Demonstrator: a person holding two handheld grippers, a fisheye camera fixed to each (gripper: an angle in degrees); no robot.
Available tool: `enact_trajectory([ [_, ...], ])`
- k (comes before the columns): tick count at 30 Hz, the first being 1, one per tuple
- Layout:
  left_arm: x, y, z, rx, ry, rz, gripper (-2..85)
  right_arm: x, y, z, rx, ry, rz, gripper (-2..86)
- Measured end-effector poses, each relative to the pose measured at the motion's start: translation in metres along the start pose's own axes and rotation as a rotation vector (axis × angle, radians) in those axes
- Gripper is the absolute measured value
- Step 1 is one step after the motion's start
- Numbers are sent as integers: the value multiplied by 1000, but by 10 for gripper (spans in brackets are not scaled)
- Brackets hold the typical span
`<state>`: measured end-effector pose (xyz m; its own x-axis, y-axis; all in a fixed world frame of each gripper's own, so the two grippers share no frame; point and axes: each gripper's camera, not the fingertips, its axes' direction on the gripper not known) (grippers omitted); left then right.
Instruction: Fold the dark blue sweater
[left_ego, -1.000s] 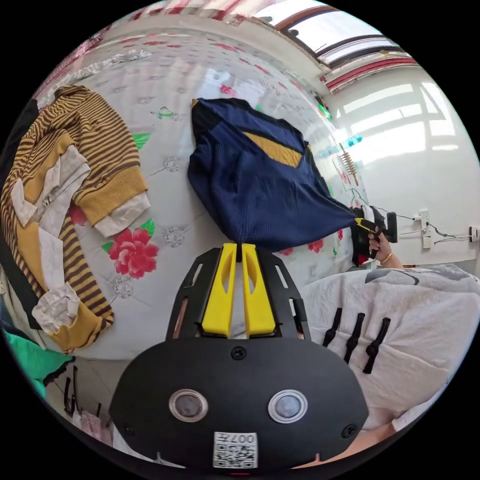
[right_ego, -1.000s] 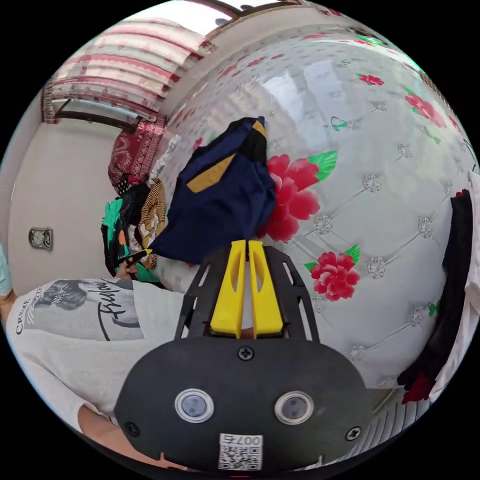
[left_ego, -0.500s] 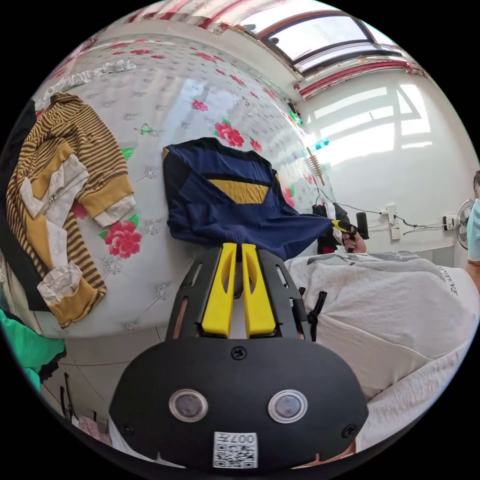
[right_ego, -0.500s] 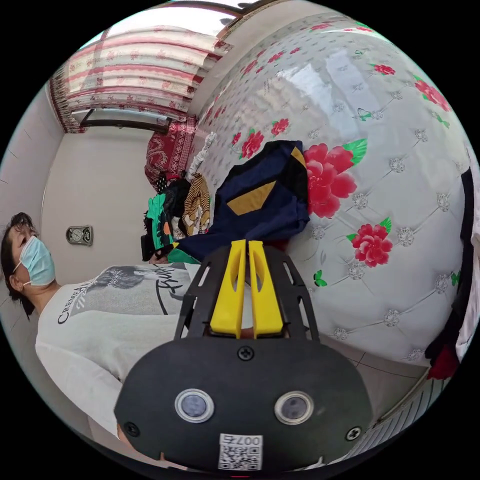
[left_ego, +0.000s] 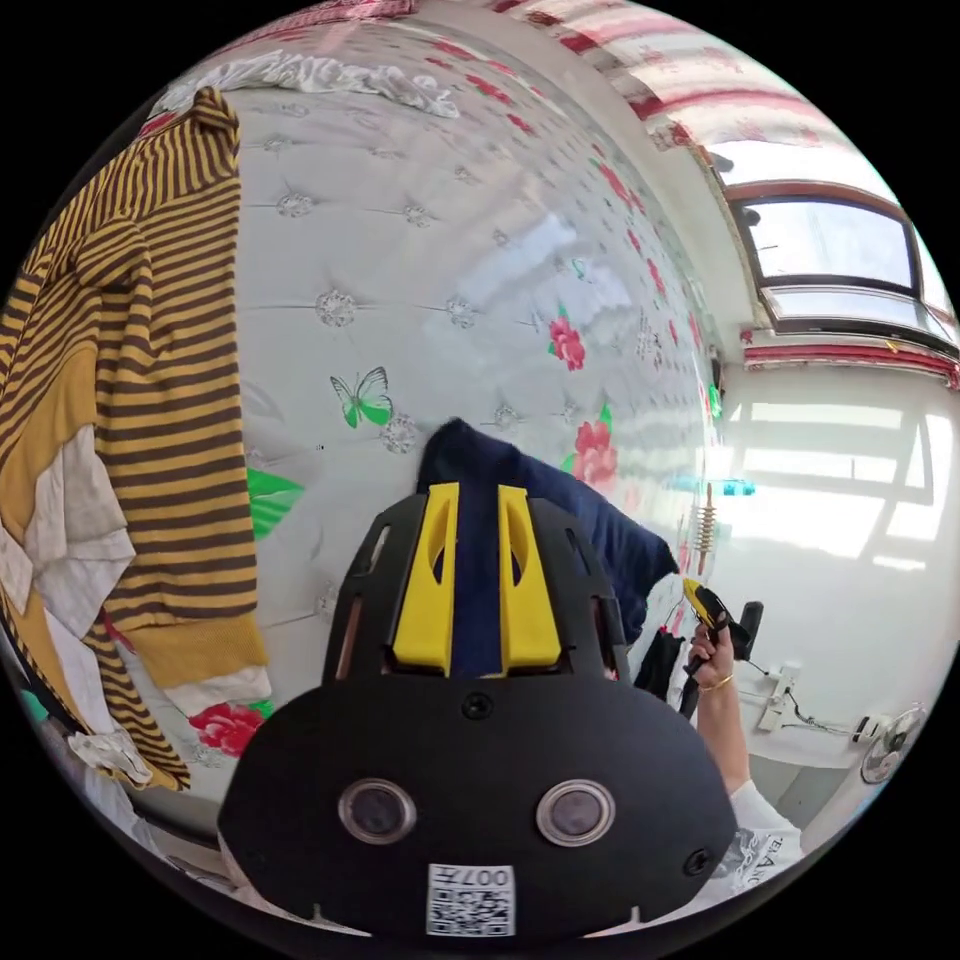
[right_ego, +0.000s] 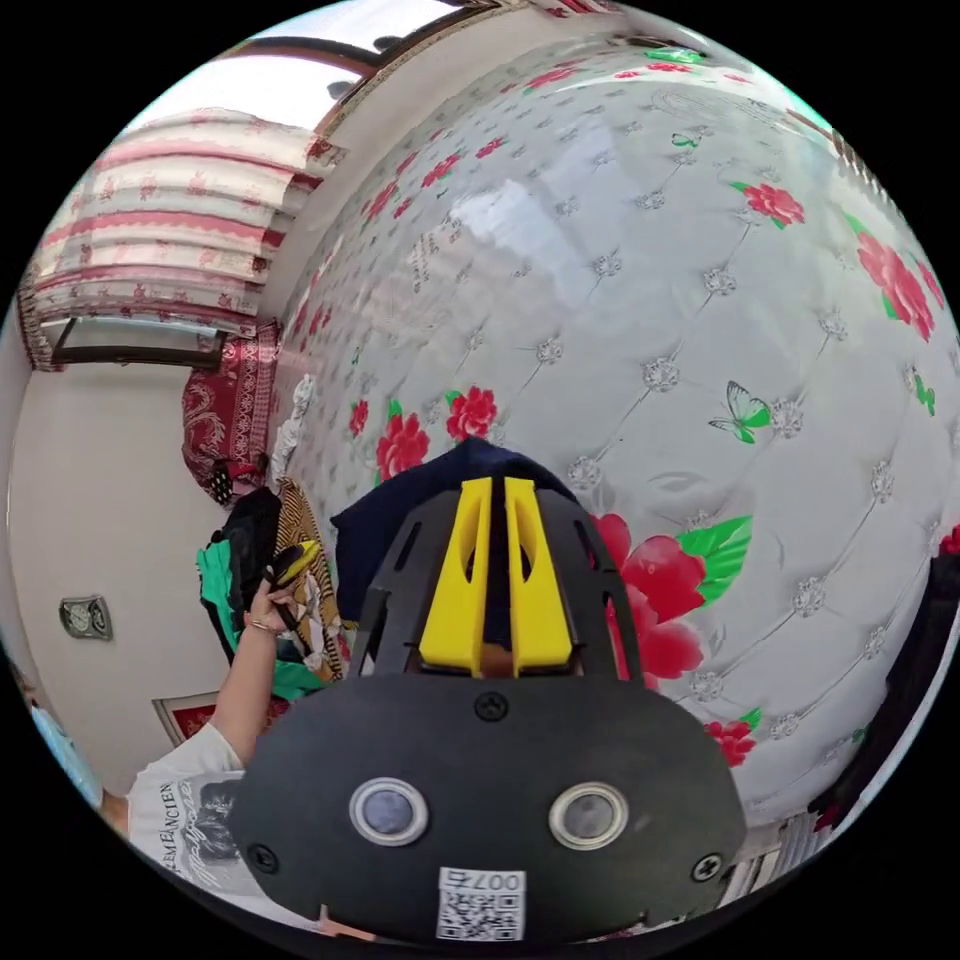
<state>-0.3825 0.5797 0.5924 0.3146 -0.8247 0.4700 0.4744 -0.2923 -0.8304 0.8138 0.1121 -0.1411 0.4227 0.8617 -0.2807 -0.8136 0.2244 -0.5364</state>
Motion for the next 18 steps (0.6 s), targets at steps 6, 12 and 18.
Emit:
enact_trajectory([
  [6, 0, 61, -7, 67, -154, 138, 75, 15, 40, 15, 28, -26, -29, 48],
  [12, -9, 114, -1, 49, -157, 92, 74, 53, 92, 39, 24, -156, 183, 84],
  [18, 11, 120, 18, 28, -169, 157, 79, 43, 84, 68, -41, -138, 190, 73],
])
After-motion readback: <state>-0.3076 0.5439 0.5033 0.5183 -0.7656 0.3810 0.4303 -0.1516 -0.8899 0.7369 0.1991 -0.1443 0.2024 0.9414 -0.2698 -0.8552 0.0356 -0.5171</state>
